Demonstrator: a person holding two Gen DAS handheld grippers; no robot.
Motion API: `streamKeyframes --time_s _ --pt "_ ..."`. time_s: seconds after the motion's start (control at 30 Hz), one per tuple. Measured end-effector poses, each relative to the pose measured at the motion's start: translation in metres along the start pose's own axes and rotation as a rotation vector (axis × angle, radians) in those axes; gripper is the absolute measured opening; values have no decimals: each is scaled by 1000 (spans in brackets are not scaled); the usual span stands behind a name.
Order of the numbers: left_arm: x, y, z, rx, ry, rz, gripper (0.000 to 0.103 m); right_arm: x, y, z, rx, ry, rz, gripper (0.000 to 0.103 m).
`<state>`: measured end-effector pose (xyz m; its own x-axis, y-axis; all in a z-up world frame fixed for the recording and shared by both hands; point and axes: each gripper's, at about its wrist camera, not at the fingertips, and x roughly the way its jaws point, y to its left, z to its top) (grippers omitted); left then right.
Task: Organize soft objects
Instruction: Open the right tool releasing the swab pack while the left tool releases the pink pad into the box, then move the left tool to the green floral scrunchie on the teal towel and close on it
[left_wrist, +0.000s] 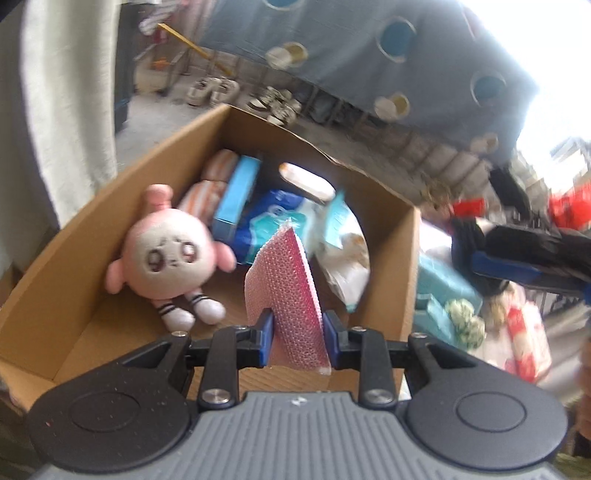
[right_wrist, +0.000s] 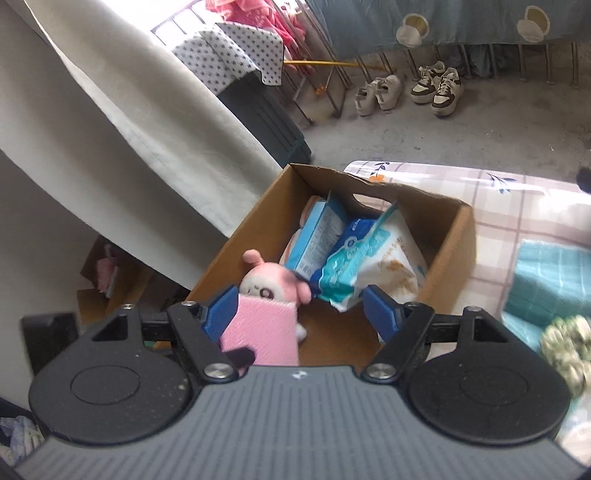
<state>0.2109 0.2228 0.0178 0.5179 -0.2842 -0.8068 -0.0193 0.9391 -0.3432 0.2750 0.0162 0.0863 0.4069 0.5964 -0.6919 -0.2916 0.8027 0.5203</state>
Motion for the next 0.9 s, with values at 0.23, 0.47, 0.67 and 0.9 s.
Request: streamKeyframes --time_s 0.23,0.47,0.67,0.9 --pt "39 -26 9 123 105 120 30 -71 -57 -45 95 -56 43 75" --pt "47 -30 22 97 168 261 30 -97 -110 -65 176 -86 37 75" --pt "82 -50 18 120 173 367 32 -96 -136 -74 232 -92 70 76" --pt "98 -65 18 78 184 315 59 -108 -148 -80 243 -114 72 77"
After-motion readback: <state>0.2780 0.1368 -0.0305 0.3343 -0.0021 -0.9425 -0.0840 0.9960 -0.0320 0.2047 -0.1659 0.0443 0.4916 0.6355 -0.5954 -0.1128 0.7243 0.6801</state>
